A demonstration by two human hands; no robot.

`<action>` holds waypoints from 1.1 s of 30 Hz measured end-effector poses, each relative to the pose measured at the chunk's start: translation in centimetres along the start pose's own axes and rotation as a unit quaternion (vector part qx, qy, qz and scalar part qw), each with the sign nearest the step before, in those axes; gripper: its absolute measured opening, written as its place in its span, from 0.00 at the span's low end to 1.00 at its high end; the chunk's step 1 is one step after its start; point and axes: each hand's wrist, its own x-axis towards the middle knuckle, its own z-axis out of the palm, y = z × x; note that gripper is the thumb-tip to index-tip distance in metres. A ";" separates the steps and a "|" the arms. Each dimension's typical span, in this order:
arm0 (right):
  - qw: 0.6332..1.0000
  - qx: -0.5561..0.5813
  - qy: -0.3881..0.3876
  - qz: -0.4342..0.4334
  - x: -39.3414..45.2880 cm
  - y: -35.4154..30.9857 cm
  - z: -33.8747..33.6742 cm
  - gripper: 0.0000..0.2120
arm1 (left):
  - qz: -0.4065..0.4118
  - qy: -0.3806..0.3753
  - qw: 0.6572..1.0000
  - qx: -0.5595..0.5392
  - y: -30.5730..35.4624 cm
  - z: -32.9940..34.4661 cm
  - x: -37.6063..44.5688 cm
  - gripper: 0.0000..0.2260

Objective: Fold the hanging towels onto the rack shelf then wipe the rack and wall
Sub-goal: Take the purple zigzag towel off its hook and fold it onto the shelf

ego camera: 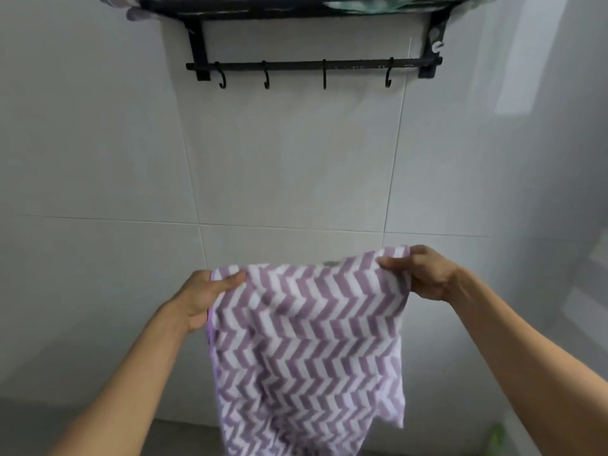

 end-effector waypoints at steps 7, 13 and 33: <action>1.000 -0.018 0.010 0.012 -0.4 1.1 0.7 0.29 | 0.055 0.115 0.986 -0.106 3.4 1.2 1.0 0.10; 0.999 0.045 -0.008 -0.007 -0.3 0.5 0.5 0.19 | 0.021 -0.019 0.994 -0.105 2.6 0.4 0.1 0.17; 0.977 0.016 0.196 -0.085 -0.4 -3.9 0.2 0.20 | 0.049 0.185 0.979 -0.064 7.2 0.0 1.2 0.24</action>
